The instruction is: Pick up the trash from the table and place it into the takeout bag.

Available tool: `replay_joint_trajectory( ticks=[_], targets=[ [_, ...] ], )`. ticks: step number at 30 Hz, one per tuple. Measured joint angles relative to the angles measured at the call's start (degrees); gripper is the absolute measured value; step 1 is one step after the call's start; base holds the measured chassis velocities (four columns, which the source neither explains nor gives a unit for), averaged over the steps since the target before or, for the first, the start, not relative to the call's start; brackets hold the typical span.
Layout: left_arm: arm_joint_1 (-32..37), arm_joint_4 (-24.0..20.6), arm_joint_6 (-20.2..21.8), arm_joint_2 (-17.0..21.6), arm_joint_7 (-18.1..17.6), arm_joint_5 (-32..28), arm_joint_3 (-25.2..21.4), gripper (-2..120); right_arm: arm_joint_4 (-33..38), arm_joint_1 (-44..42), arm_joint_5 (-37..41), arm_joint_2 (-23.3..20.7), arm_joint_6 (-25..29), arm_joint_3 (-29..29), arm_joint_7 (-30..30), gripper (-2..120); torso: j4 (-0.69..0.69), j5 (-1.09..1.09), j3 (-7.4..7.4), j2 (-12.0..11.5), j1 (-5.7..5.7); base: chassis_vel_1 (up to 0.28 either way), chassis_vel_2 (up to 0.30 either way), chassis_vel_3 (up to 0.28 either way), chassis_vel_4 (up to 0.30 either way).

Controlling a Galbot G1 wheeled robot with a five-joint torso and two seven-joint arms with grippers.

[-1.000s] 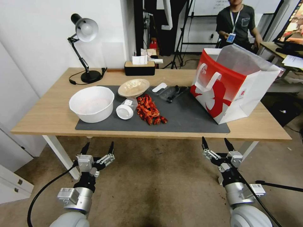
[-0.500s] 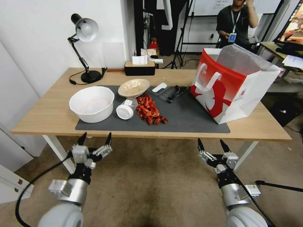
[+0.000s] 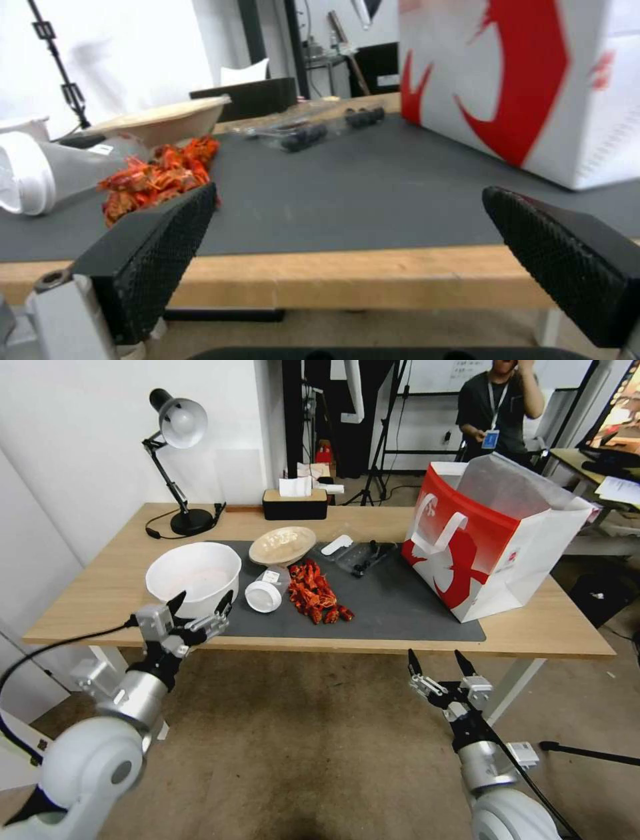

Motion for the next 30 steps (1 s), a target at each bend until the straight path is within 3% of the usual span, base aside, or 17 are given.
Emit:
replay_joint_trajectory(
  ticks=[5,6,10,18,25,30],
  targets=[
    [-2.43,1.38,0.97,3.28,-1.60,-6.69,1.85,100,-0.75,1.80,0.09,-0.24,-0.65,-1.22,0.25,100,0.04,0.01,0.00,0.00,0.00,0.000,0.000,0.000,0.000],
    [-4.32,2.25,1.34,5.01,-2.54,-9.90,3.59,100,-0.75,1.75,0.09,-0.16,-0.81,-1.26,0.34,100,-0.02,-0.02,0.00,0.00,0.00,0.000,0.000,0.000,0.000],
    [-8.08,3.53,2.09,7.39,-4.56,-15.54,7.41,100,-0.11,0.89,0.03,-0.18,-0.99,-0.96,0.45,100,0.00,0.01,-0.01,0.00,0.00,0.000,0.000,0.000,0.000],
    [-13.79,6.88,2.40,8.09,-6.56,-16.25,13.84,100,1.65,-0.72,-0.45,-0.82,-1.71,-0.10,1.20,100,0.00,0.00,-0.01,0.00,0.00,0.000,0.000,0.000,0.000],
    [-18.99,9.45,3.11,9.03,-11.17,-18.15,20.74,100,1.92,-2.40,-1.16,-1.17,-1.97,0.92,1.88,100,0.00,0.01,-0.01,0.00,0.00,0.000,0.000,0.000,0.000],
    [-21.98,10.67,3.28,8.67,-14.04,-21.73,22.92,100,1.85,-2.40,-1.29,-1.15,-1.97,0.90,1.91,100,0.00,0.01,-0.01,0.00,0.00,0.000,0.000,0.000,0.000]
  ],
)
